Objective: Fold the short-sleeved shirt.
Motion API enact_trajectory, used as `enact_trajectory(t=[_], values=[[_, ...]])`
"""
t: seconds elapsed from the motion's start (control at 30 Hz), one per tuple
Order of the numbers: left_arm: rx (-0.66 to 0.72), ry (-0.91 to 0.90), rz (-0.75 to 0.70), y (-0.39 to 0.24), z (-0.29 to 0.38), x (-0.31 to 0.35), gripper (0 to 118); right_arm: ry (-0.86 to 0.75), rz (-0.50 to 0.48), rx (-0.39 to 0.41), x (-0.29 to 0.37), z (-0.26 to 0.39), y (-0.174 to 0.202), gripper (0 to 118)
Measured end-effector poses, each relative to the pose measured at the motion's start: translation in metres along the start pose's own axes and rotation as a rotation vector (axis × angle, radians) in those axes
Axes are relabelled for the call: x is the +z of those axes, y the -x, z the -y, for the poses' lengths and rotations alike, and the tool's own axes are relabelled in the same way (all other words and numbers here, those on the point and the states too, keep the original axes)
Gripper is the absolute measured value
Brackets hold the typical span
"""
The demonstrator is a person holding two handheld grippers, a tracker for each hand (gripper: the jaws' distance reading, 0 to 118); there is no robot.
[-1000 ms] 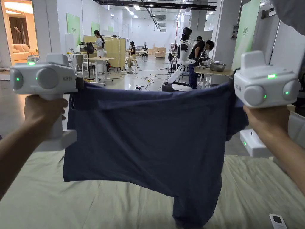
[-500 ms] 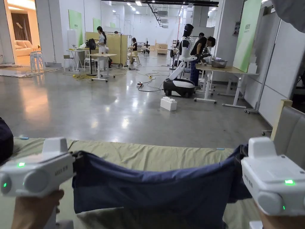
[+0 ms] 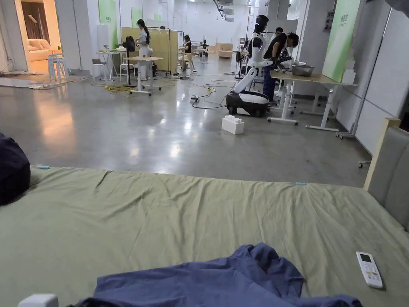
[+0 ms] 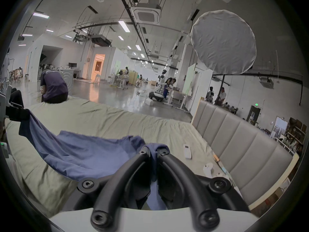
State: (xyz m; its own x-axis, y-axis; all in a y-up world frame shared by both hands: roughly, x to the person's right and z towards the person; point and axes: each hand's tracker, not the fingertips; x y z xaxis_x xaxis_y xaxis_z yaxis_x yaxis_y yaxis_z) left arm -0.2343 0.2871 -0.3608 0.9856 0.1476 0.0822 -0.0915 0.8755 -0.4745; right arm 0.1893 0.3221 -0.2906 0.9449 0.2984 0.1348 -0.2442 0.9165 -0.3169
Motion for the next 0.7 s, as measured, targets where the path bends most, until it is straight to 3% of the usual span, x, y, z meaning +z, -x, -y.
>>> enact_trajectory(t=[0.17,0.23,0.33,0.4,0.7], values=[[0.020,0.136,-0.002,0.011,0.045,-0.004,1,0.134,-0.039,-0.017,0.005,0.046,0.015,6],[-0.010,0.227,-0.010,0.007,0.031,-0.002,1,0.235,-0.049,-0.056,-0.004,0.072,0.020,6],[-0.016,0.334,-0.025,0.008,0.036,-0.001,1,0.319,-0.055,-0.028,-0.020,0.106,0.027,6],[0.014,0.399,-0.050,-0.001,0.084,-0.026,1,0.406,-0.056,-0.051,-0.032,0.127,0.028,6],[0.018,0.532,-0.102,0.005,0.142,-0.076,1,0.529,-0.075,-0.082,-0.061,0.179,0.039,6]])
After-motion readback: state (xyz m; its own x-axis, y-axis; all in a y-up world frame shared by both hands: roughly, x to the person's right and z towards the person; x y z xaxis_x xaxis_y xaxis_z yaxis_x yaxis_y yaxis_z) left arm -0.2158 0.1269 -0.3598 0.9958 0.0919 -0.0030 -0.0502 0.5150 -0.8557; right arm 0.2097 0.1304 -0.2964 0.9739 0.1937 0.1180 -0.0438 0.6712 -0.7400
